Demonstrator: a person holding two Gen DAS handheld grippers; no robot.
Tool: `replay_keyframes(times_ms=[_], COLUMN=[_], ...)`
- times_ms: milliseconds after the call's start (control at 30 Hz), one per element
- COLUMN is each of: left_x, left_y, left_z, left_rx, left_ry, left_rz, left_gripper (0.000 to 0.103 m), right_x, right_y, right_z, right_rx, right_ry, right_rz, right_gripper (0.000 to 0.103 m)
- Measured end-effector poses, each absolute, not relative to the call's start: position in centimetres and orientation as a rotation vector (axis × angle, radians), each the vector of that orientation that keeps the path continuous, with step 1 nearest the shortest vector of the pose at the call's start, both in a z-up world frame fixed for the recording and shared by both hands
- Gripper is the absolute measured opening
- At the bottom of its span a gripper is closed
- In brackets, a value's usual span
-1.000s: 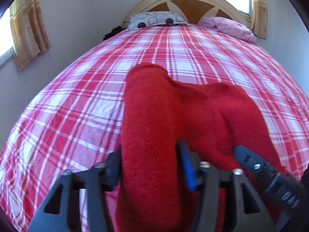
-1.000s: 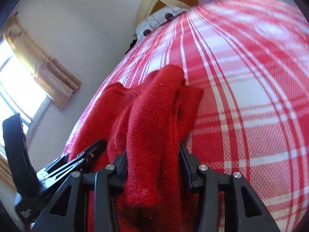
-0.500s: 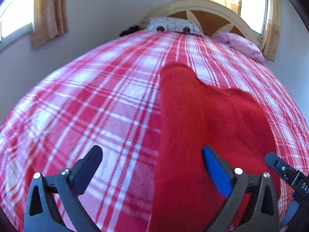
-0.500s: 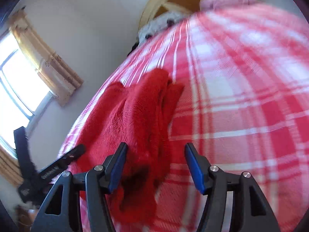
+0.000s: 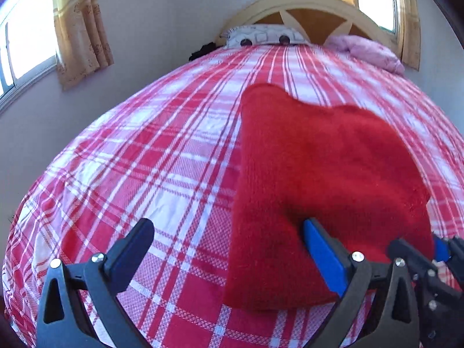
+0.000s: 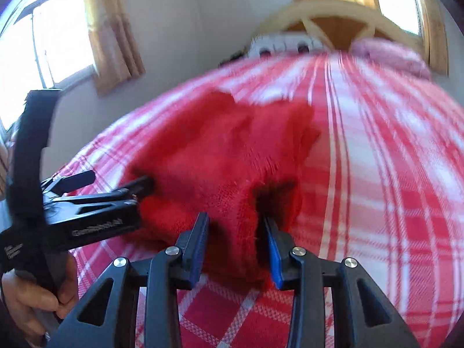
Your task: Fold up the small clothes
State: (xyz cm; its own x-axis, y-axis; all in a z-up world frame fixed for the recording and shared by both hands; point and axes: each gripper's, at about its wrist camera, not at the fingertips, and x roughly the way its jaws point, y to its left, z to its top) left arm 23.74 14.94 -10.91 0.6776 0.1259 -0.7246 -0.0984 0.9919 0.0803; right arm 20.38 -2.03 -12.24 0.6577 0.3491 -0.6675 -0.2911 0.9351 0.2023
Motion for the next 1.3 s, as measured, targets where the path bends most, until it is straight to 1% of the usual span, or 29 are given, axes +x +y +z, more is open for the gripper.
replay_keyframes(times_ms=[100,233,333,367,467,600,700,867,1033,1067,1100,1167,1300], left_x=[23.3,22.7,21.6,21.1,19.2,16.8,14.6,11.1,8.2,7.7,7.0,5.9,4.3], left_y=[15.3,15.0,14.8,14.8,15.0,15.2,15.3,14.9,14.8,14.9,14.9,14.9,14.1], left_z=[-11.4,-11.7,-11.5,-11.4,-10.9,-10.1,-9.3,-7.1,-3.8,-3.1,-2.0,-0.3,2.1], left_rx=[0.012,0.007,0.019,0.020,0.011,-0.004,-0.030,-0.028,-0.008,-0.008,-0.010,-0.010,0.055], left_ry=[0.822,0.837,0.839,0.840,0.836,0.855,0.836,0.760,0.657,0.637,0.605,0.550,0.486], left_rz=[0.122,0.126,0.127,0.125,0.118,0.118,0.118,0.119,0.112,0.118,0.123,0.130,0.140], left_gripper=[0.103,0.103,0.103,0.103,0.103,0.103,0.103,0.103,0.103,0.103,0.103,0.103,0.103], right_x=[20.9,20.5,19.0,18.2,15.9,12.5,10.6,7.7,4.4,3.6,2.9,1.6,-0.5], right_y=[-2.7,-2.1,-2.0,-2.1,-2.4,-2.9,-3.0,-3.4,-3.9,-4.0,-4.2,-4.6,-5.2], right_z=[-12.7,-12.8,-12.2,-12.0,-11.3,-10.0,-9.1,-7.4,-3.5,-2.3,-1.6,0.3,3.0], right_rx=[0.128,0.086,0.077,0.079,0.077,0.081,0.085,0.107,0.110,0.113,0.118,0.131,0.158], right_ry=[0.802,0.809,0.801,0.794,0.767,0.721,0.715,0.683,0.589,0.557,0.537,0.478,0.388], right_rz=[0.383,0.369,0.350,0.343,0.327,0.332,0.321,0.311,0.308,0.308,0.308,0.302,0.287], right_gripper=[0.038,0.039,0.042,0.045,0.065,0.066,0.067,0.067,0.067,0.069,0.074,0.079,0.080])
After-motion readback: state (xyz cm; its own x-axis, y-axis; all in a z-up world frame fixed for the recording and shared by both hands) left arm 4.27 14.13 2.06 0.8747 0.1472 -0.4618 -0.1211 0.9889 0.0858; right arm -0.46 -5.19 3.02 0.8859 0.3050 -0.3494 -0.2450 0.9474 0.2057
